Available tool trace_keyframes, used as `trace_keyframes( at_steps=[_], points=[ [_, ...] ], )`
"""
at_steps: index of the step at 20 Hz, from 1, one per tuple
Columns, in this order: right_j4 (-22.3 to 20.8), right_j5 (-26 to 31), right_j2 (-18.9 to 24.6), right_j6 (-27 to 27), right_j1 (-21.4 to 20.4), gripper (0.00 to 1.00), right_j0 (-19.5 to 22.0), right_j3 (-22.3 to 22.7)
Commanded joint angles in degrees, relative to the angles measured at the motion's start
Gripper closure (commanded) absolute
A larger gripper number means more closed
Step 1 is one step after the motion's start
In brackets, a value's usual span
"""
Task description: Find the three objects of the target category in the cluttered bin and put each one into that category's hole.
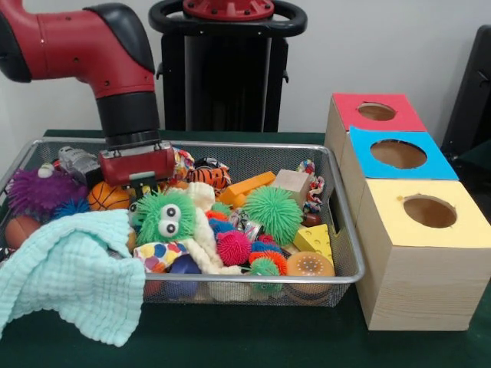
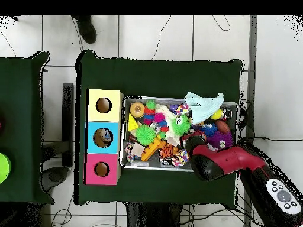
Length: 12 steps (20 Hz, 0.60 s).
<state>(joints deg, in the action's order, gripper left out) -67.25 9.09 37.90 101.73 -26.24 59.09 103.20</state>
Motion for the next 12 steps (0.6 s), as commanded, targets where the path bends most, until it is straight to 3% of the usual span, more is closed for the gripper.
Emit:
trace_keyframes(
  at_steps=[1,6,12],
  points=[
    [-3.63,14.27,-13.95,1.21,-4.0,1.0,-9.33,-5.43],
    [-1.89,15.37,-17.68,0.43,-3.48,1.0,-11.33,-6.37],
    [4.37,16.01,-13.95,-6.35,-2.68,1.0,-7.08,-4.56]
  ],
)
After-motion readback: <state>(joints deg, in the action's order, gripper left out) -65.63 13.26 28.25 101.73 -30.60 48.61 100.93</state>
